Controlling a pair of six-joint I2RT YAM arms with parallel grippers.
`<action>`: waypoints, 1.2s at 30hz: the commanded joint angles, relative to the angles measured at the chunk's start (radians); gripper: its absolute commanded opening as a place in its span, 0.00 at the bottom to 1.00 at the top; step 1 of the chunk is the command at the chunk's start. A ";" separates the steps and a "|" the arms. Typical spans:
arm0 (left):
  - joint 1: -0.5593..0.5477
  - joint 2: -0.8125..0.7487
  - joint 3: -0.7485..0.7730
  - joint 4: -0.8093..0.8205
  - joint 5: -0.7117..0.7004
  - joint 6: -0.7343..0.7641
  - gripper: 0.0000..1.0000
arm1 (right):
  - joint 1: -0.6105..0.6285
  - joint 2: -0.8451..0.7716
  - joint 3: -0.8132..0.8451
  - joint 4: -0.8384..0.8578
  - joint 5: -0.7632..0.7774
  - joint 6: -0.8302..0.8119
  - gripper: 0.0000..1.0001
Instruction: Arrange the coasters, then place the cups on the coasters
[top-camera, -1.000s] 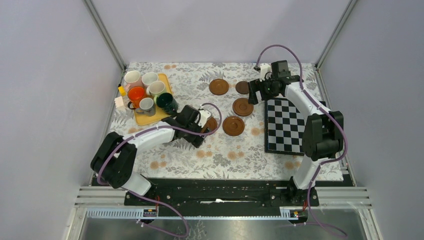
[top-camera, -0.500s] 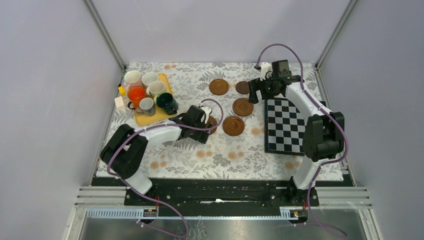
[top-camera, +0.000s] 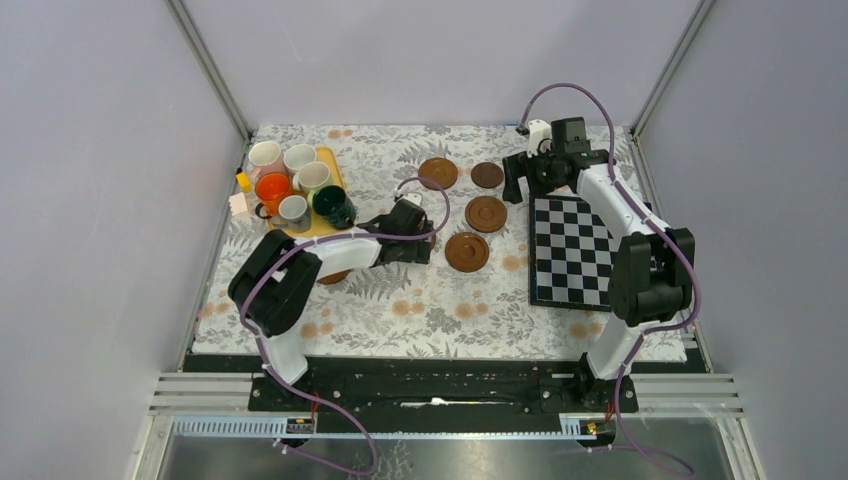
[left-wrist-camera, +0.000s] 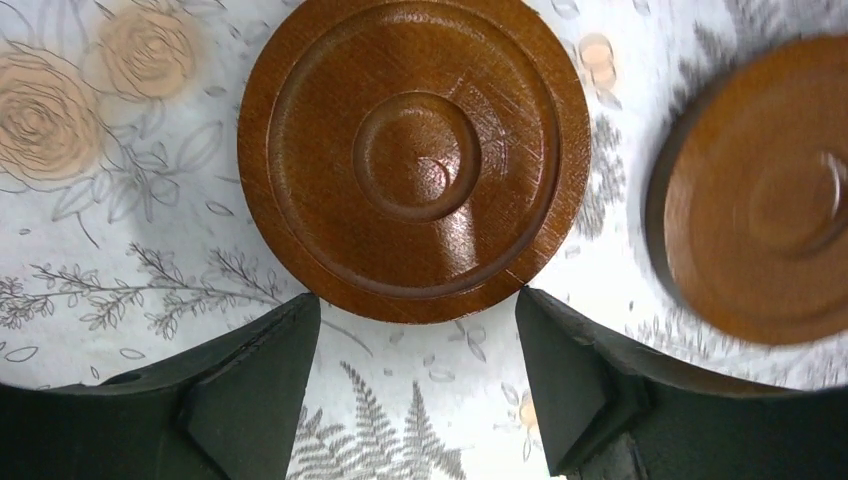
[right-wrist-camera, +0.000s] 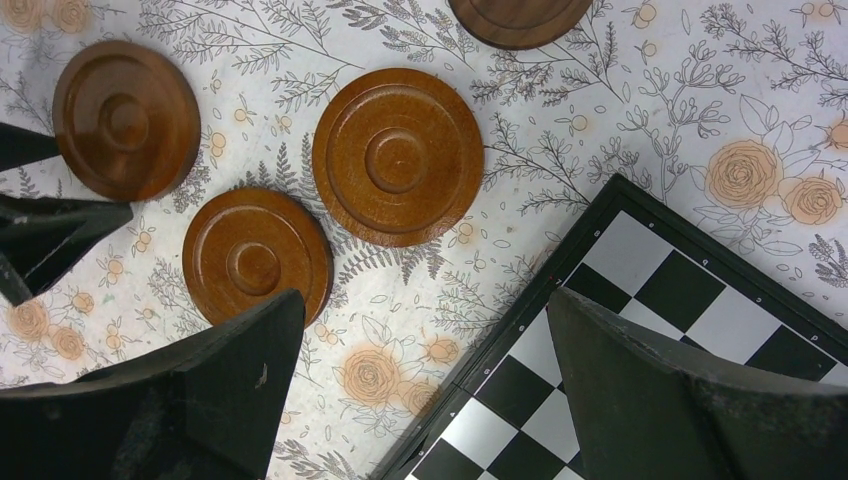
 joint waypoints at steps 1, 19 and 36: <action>0.023 0.084 0.032 -0.049 -0.087 -0.147 0.76 | -0.008 -0.036 0.016 0.019 0.003 -0.004 0.99; 0.257 0.224 0.117 0.088 0.161 -0.013 0.84 | -0.015 -0.048 -0.016 0.022 -0.012 -0.016 0.99; 0.268 0.038 0.118 0.176 0.047 0.077 0.82 | -0.027 -0.053 -0.033 0.026 -0.030 -0.022 0.99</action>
